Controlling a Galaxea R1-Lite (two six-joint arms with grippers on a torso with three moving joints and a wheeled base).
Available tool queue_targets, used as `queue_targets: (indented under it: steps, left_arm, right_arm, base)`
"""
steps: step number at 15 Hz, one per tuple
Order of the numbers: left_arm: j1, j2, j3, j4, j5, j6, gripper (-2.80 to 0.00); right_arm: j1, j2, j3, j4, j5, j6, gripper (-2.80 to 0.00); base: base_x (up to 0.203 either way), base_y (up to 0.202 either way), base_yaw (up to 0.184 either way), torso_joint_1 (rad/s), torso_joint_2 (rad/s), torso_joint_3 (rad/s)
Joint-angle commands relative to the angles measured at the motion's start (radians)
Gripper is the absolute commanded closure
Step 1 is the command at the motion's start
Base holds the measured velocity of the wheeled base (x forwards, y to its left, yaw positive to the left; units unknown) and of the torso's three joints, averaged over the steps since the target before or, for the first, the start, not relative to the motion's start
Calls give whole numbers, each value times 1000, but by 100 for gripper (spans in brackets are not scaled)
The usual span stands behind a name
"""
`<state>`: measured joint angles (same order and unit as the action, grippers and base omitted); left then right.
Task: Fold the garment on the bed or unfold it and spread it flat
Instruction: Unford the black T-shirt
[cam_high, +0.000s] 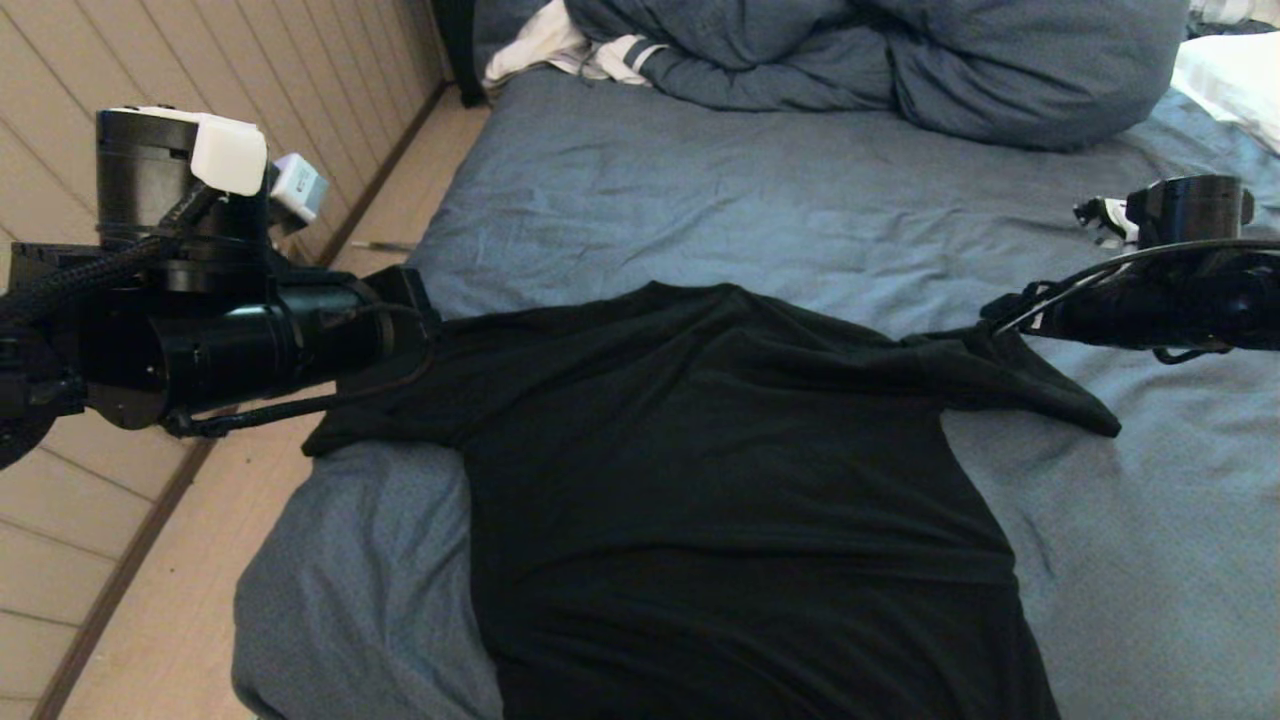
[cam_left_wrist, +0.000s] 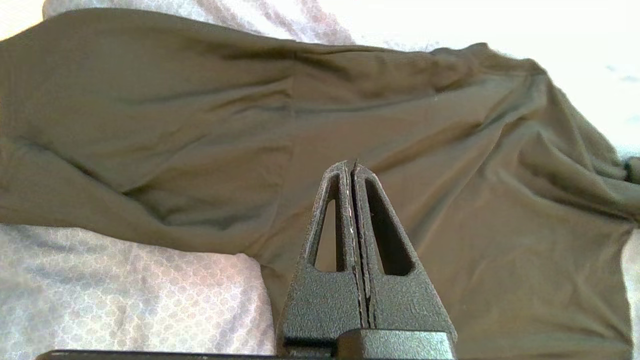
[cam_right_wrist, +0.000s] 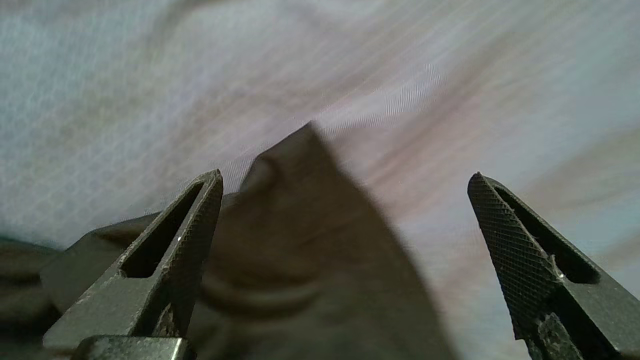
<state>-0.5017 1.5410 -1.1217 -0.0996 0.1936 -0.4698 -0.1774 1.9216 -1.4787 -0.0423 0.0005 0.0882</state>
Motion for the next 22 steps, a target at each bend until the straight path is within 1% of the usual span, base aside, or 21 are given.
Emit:
queue_targets:
  steps: [1,6,7,10,12,17,22]
  left_arm:
    - [0,21,-3,-3,1,-3,0]
    - [0,39,-3,-5,0,-4,0]
    - [0,49,-4,-5,0,-4,0]
    - [-1,62,-4,-9,-2,-6,0]
    - [-1,70,-3,-35,-2,-7,0]
    - [-1,80,-3,-46,0,-13,0]
    - [-1,79,-3,-48,0,-21,0]
  right_arm:
    - [4,53,-3,-3,16,21,-280]
    - [6,109,-8,-8,19,47,-280]
    - [7,109,-8,-8,20,51,0]
    - [9,112,-22,-11,18,50,0]
    - [10,107,-36,-14,19,53,0]
    - [5,108,-165,-16,13,56,0]
    - [-2,131,-239,-18,4,61,0]
  base:
    - [0,0,0,0,0,0]
    - [0,0,0,0,0,0]
    - [0,0,0,0,0,0]
    - [0,0,0,0,0,0]
    - [0,0,0,0,0,0]
    - [0,0,0,0,0,0]
    - [0,0,0,0,0,0]
